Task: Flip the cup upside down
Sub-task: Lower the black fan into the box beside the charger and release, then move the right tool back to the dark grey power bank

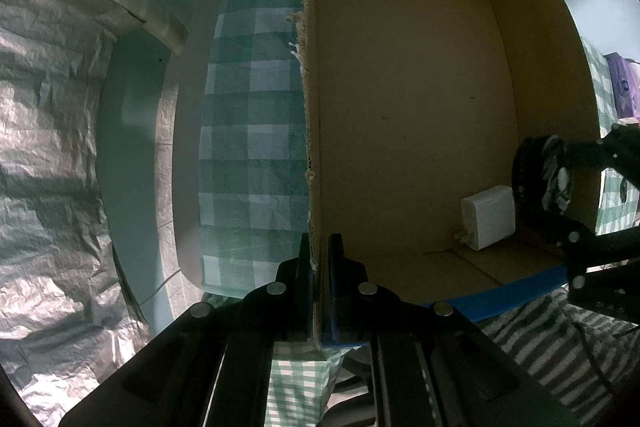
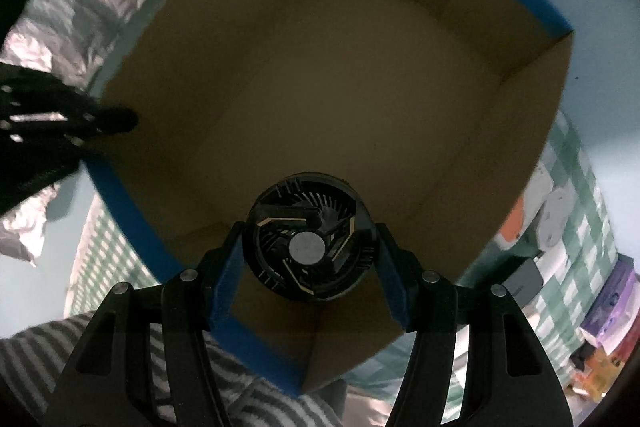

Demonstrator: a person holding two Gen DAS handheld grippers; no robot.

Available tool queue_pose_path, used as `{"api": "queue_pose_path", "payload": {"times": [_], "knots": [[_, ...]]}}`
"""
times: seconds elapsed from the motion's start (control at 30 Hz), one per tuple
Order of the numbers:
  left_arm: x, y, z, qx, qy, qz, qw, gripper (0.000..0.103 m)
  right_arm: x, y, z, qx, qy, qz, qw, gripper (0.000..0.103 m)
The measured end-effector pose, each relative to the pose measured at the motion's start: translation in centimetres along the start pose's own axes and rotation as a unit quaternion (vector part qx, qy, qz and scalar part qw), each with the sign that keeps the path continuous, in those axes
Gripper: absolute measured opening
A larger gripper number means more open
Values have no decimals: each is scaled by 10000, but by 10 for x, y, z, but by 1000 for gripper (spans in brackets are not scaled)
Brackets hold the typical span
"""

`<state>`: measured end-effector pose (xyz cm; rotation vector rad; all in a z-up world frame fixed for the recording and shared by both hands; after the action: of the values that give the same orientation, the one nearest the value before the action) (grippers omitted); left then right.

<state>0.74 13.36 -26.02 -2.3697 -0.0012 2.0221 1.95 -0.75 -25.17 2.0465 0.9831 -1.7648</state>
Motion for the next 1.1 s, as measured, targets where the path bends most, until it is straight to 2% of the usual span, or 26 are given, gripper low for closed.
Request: {"api": "queue_pose_path", "payload": {"times": [0.4, 0.8, 1.1], "knots": [[0, 1, 2, 1, -10, 3, 10000, 6, 6, -1, 4, -53, -79, 83, 9999, 62], [2, 3, 3, 37, -36, 3, 10000, 6, -16, 13, 2, 305, 238, 84, 9992, 65], [2, 3, 2, 57, -53, 2, 10000, 6, -55, 31, 1, 666, 598, 141, 9959, 65]]}}
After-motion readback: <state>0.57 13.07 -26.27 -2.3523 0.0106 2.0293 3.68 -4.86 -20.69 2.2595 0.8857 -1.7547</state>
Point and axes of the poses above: each gripper's, at about its wrist camera, not at the fingertips, and x roughly the way its jaws point, y to its right, z to its underside, the point moved 4 cm from there along x, roughly the way its jaws point, and after that the axes turned 12 degrees about y, right-handed, at the moved point
